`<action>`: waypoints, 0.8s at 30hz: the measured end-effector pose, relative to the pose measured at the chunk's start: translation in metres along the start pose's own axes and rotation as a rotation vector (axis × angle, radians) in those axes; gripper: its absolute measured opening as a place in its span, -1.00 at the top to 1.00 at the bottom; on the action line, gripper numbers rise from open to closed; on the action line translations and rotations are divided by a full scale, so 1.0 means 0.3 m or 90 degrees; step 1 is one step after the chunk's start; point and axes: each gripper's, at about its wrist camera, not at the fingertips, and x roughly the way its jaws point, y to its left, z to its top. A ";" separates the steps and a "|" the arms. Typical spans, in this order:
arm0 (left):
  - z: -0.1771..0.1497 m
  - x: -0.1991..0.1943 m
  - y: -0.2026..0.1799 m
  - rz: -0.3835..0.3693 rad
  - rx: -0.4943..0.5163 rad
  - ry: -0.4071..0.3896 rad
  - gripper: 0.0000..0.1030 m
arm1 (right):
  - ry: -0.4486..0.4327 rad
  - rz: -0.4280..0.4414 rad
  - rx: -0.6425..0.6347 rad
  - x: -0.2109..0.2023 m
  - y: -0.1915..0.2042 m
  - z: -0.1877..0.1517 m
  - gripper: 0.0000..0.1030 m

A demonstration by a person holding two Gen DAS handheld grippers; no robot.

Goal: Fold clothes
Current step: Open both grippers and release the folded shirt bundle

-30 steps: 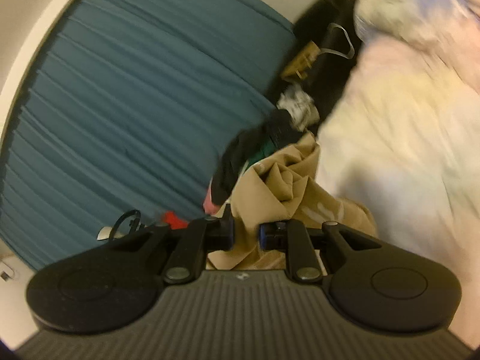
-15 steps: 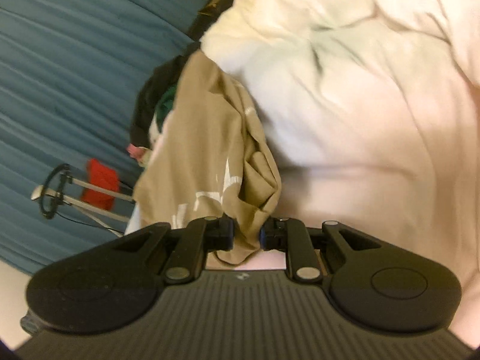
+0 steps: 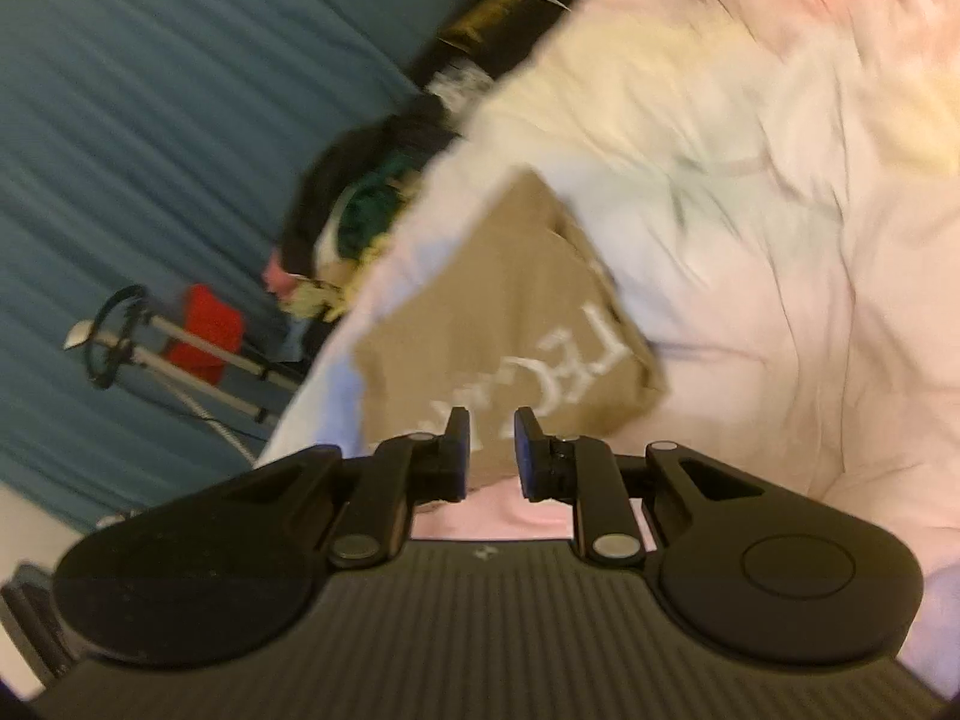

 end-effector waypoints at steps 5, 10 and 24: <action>0.040 -0.231 -0.105 0.009 0.039 -0.031 -0.28 | -0.055 -0.002 -0.116 -0.197 0.167 -0.015 0.56; 0.041 -0.477 -0.189 0.030 0.082 -0.087 -0.99 | -0.149 0.000 -0.198 -0.406 0.289 -0.065 -0.76; -0.130 -0.910 -0.315 0.054 0.127 -0.177 -0.99 | -0.172 0.022 -0.355 -0.686 0.381 -0.275 -0.75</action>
